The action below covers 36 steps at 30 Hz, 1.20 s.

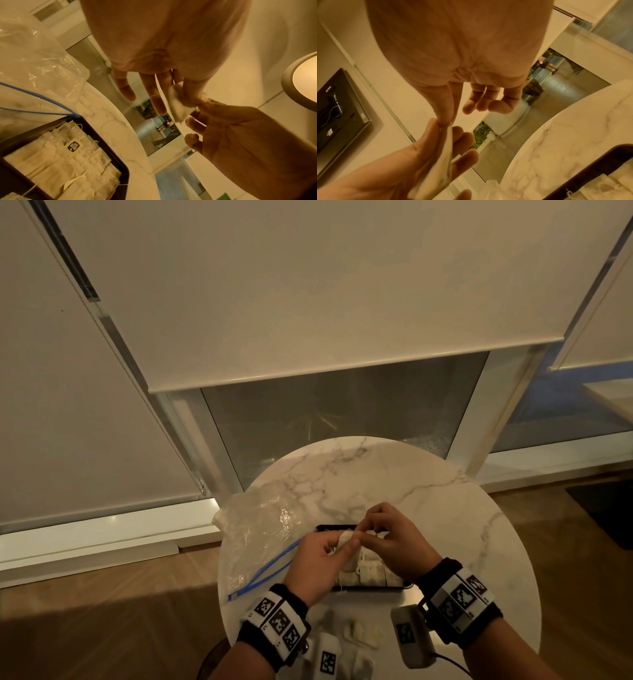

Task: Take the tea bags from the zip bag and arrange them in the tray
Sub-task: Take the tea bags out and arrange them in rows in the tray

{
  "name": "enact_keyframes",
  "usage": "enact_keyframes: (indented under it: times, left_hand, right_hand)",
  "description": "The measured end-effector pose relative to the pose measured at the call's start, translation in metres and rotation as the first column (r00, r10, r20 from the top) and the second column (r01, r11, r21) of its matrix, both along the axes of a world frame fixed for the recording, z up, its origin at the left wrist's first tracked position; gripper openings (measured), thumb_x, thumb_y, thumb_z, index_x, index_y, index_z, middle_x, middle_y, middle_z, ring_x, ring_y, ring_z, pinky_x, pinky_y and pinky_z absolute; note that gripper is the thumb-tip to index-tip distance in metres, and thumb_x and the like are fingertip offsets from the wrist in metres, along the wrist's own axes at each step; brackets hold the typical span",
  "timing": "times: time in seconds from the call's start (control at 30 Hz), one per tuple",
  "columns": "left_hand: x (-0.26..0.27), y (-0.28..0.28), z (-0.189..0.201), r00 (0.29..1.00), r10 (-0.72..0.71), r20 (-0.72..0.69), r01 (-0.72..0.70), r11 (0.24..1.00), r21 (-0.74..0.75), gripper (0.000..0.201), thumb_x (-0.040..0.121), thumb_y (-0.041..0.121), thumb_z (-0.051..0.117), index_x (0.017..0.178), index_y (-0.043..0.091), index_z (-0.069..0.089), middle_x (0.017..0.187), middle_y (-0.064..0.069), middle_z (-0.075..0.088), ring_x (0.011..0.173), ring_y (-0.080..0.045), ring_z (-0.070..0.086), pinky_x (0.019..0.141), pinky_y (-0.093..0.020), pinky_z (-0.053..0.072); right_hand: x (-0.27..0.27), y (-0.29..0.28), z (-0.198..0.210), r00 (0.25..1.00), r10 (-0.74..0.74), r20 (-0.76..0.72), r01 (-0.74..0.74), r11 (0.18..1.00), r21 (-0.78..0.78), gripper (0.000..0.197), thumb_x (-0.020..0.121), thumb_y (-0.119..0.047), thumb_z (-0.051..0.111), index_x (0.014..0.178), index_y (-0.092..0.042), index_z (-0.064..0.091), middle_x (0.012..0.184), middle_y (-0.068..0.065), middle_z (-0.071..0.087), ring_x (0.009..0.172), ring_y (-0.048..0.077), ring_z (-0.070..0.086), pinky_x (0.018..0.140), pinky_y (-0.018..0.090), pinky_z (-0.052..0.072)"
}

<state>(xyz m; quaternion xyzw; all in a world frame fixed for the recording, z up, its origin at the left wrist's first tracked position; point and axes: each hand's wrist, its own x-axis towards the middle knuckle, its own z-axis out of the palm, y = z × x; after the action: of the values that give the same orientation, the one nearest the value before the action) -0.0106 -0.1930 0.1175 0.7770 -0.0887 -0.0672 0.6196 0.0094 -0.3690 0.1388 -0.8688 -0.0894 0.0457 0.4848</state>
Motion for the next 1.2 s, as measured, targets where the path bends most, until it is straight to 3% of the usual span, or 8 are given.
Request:
enact_keyframes:
  times: [0.1, 0.23, 0.4, 0.5, 0.67, 0.77, 0.93, 1.2]
  left_hand:
    - [0.000, 0.002, -0.007, 1.000, -0.019, -0.021, 0.019, 1.000, 0.007, 0.020, 0.095, 0.032, 0.066, 0.080, 0.023, 0.077, 0.073, 0.006, 0.072, 0.072, -0.012, 0.067, 0.072, -0.036, 0.056]
    - [-0.001, 0.000, -0.010, 0.998, -0.030, -0.047, 0.031, 0.999, 0.010, 0.013, 0.093, 0.029, 0.069, 0.086, 0.024, 0.078, 0.082, 0.003, 0.075, 0.080, -0.013, 0.070, 0.077, -0.030, 0.055]
    - [0.000, -0.009, -0.015, 0.999, -0.037, -0.031, 0.037, 0.999, 0.023, 0.014, 0.094, 0.031, 0.067, 0.087, 0.025, 0.077, 0.084, 0.002, 0.073, 0.083, -0.016, 0.069, 0.079, -0.035, 0.056]
    - [-0.001, -0.014, -0.023, 1.000, -0.016, 0.000, 0.016, 0.999, 0.037, 0.015, 0.093, 0.031, 0.068, 0.089, 0.021, 0.078, 0.086, 0.001, 0.071, 0.083, -0.017, 0.067, 0.076, -0.034, 0.056]
    - [0.001, -0.026, -0.031, 1.000, 0.007, -0.026, -0.005, 0.998, 0.061, 0.011, 0.094, 0.031, 0.067, 0.094, 0.026, 0.077, 0.088, 0.008, 0.073, 0.084, -0.009, 0.065, 0.076, -0.024, 0.051]
    - [0.001, -0.034, -0.032, 0.999, 0.013, -0.051, -0.009, 0.997, 0.071, 0.013, 0.094, 0.034, 0.066, 0.097, 0.027, 0.076, 0.090, 0.011, 0.073, 0.084, -0.004, 0.064, 0.075, -0.018, 0.048]
    - [0.005, -0.048, -0.038, 0.997, 0.048, -0.063, -0.044, 0.997, 0.070, 0.009, 0.093, 0.029, 0.069, 0.096, 0.025, 0.076, 0.090, 0.009, 0.074, 0.085, -0.009, 0.067, 0.077, -0.024, 0.055]
    - [0.010, -0.056, -0.058, 0.978, 0.182, -0.100, -0.163, 0.971, 0.173, 0.008, 0.087, 0.019, 0.076, 0.091, 0.026, 0.075, 0.084, 0.010, 0.072, 0.081, -0.001, 0.066, 0.072, -0.014, 0.052]
  right_hand:
    - [-0.001, -0.001, -0.002, 0.999, -0.025, 0.027, 0.024, 0.999, 0.025, 0.012, 0.084, -0.019, 0.073, 0.075, -0.024, 0.068, 0.092, -0.004, 0.053, 0.087, 0.012, 0.053, 0.075, 0.017, 0.041]
    - [0.000, -0.006, -0.006, 0.995, -0.077, 0.061, 0.075, 0.997, 0.035, 0.008, 0.086, -0.014, 0.070, 0.078, -0.015, 0.068, 0.092, -0.002, 0.053, 0.086, 0.010, 0.053, 0.076, 0.015, 0.042]
    - [0.000, -0.017, -0.011, 1.000, -0.007, -0.006, 0.007, 1.000, 0.024, 0.004, 0.087, -0.024, 0.070, 0.083, -0.024, 0.069, 0.086, -0.009, 0.065, 0.073, 0.004, 0.055, 0.067, 0.019, 0.045]
    - [-0.001, -0.024, -0.013, 0.997, 0.056, -0.060, -0.051, 0.996, 0.067, 0.005, 0.087, -0.025, 0.070, 0.089, -0.027, 0.075, 0.084, -0.011, 0.072, 0.075, 0.010, 0.062, 0.071, 0.024, 0.052]
    - [0.004, -0.037, -0.024, 0.997, 0.002, -0.076, 0.006, 0.994, 0.113, 0.010, 0.088, -0.017, 0.069, 0.084, -0.023, 0.075, 0.077, -0.008, 0.073, 0.074, 0.006, 0.065, 0.071, 0.019, 0.050]
    - [0.008, -0.045, -0.031, 0.996, -0.003, -0.087, 0.013, 0.994, 0.113, 0.009, 0.089, -0.018, 0.068, 0.086, -0.023, 0.074, 0.078, -0.008, 0.073, 0.075, 0.007, 0.066, 0.072, 0.023, 0.052]
    - [0.014, -0.058, -0.040, 0.986, 0.078, -0.146, -0.049, 0.981, 0.187, 0.010, 0.084, -0.016, 0.073, 0.093, -0.020, 0.074, 0.083, -0.004, 0.074, 0.077, 0.012, 0.070, 0.075, 0.034, 0.058]
    - [0.022, -0.081, -0.067, 0.975, 0.000, -0.224, 0.023, 0.994, 0.103, 0.022, 0.080, -0.016, 0.075, 0.100, -0.024, 0.071, 0.077, -0.004, 0.072, 0.071, 0.006, 0.067, 0.071, 0.024, 0.056]
